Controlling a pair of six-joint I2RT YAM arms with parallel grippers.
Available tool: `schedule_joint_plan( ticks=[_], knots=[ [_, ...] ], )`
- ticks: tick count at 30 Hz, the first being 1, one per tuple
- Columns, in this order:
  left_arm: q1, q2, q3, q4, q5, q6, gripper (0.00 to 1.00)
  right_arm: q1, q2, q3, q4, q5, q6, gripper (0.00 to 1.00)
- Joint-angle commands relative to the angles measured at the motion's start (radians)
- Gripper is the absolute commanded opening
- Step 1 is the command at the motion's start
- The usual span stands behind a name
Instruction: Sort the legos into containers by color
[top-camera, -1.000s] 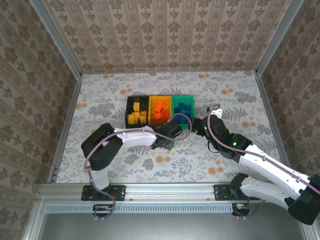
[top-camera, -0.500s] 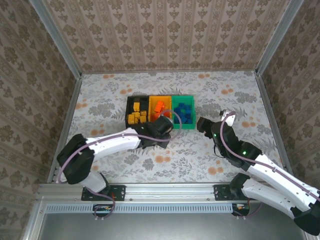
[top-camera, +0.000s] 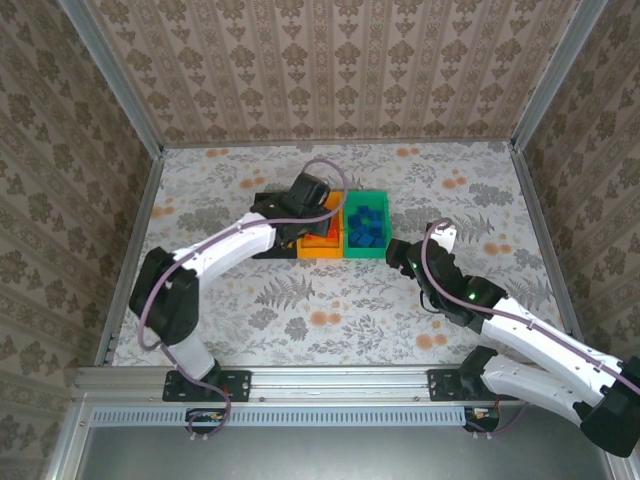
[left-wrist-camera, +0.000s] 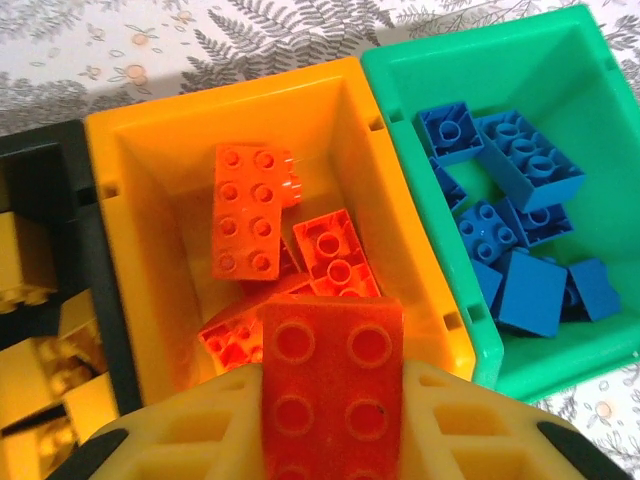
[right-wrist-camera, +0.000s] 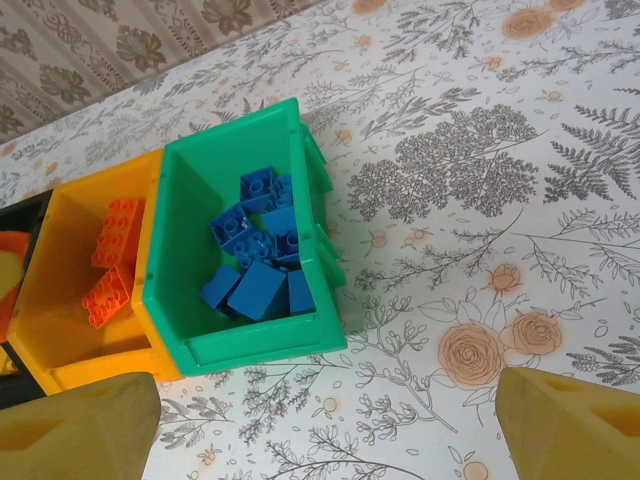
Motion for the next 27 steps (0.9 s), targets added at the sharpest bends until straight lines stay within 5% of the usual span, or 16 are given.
schedule_joint_plan(
  ticks=[1, 8, 15, 24, 27],
  knots=[
    [0.009, 0.060, 0.078, 0.022, 0.050, 0.025, 0.32, -0.006, 0.001, 0.019, -0.021, -0.012, -0.004, 0.89],
    [0.025, 0.179, 0.172, 0.037, 0.080, -0.017, 0.33, -0.006, -0.003, 0.027, -0.030, -0.013, -0.005, 0.89],
    [0.029, 0.180, 0.186, 0.050, 0.093, -0.060, 0.67, -0.006, -0.008, 0.045, -0.047, -0.024, -0.006, 0.89],
    [0.014, -0.145, -0.073, 0.165, 0.055, -0.078, 0.99, -0.006, -0.008, 0.056, -0.017, -0.035, -0.073, 1.00],
    [0.007, -0.300, -0.209, 0.191, -0.030, -0.078, 1.00, -0.006, 0.008, 0.066, -0.024, -0.018, -0.075, 1.00]
  ],
)
